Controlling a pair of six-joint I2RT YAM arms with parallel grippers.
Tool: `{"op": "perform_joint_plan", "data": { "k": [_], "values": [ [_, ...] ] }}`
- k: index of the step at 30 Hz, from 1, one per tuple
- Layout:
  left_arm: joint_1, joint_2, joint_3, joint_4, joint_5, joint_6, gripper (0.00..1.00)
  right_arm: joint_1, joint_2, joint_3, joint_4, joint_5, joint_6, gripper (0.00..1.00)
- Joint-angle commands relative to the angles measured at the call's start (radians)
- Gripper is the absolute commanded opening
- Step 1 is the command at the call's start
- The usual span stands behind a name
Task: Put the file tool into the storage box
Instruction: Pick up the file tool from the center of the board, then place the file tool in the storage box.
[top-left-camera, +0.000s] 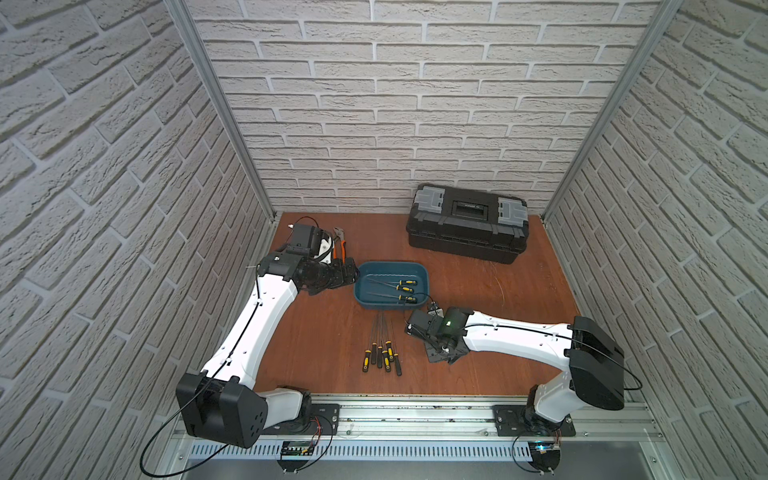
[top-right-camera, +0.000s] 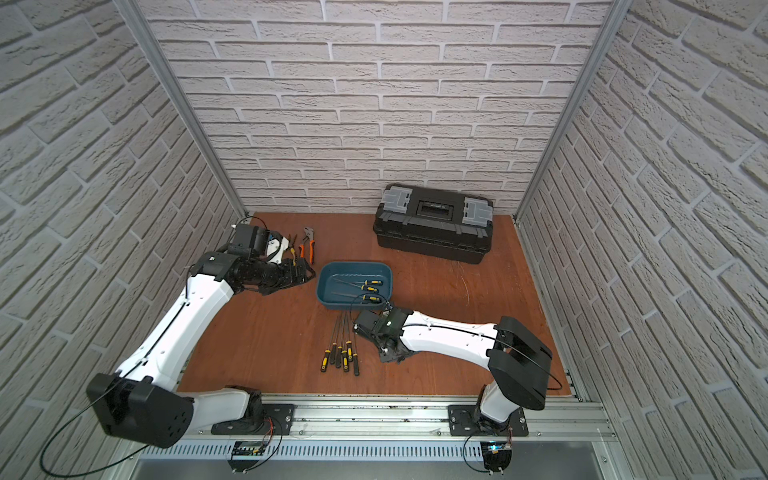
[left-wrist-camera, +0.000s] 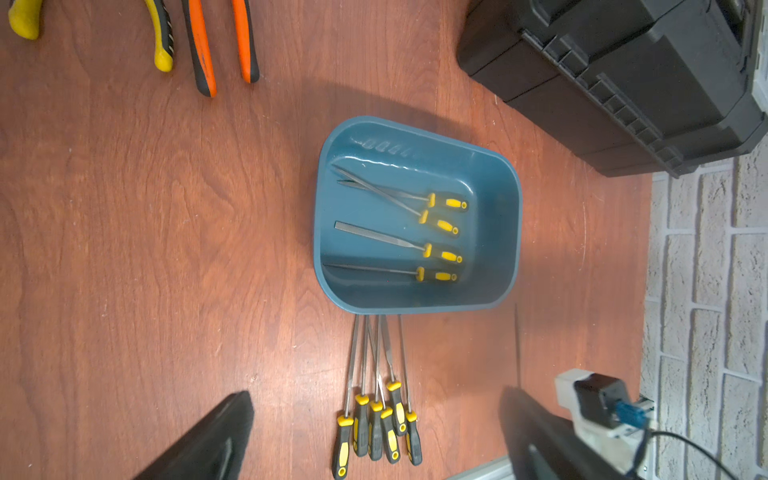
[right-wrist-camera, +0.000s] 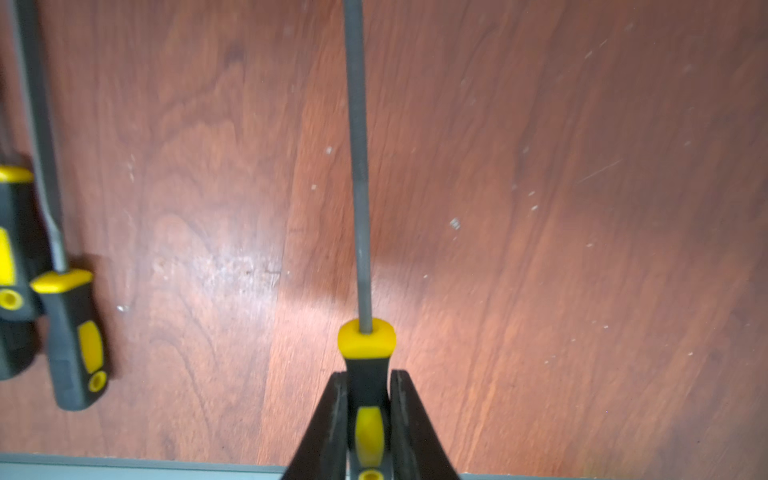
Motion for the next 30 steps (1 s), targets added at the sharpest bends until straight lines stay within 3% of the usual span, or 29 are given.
{"op": "perform_joint_plan", "data": {
  "k": [1, 7, 13, 23, 30],
  "values": [
    [-0.002, 0.011, 0.036, -0.001, 0.011, 0.012, 0.98, -0.037, -0.057, 0.04, -0.041, 0.047, -0.064, 0.11],
    [0.011, 0.018, 0.059, -0.011, 0.038, 0.011, 0.98, -0.129, -0.127, 0.077, -0.008, 0.021, -0.219, 0.12],
    [0.031, 0.036, 0.056, -0.002, 0.055, 0.009, 0.98, -0.232, -0.103, 0.203, 0.067, -0.146, -0.455, 0.12],
    [0.088, 0.088, 0.061, -0.011, 0.117, 0.008, 0.98, -0.28, 0.24, 0.593, -0.013, -0.288, -0.773, 0.11],
    [0.088, 0.111, 0.088, -0.064, 0.082, -0.01, 0.98, -0.286, 0.445, 0.773, -0.039, -0.29, -0.952, 0.08]
  ]
}}
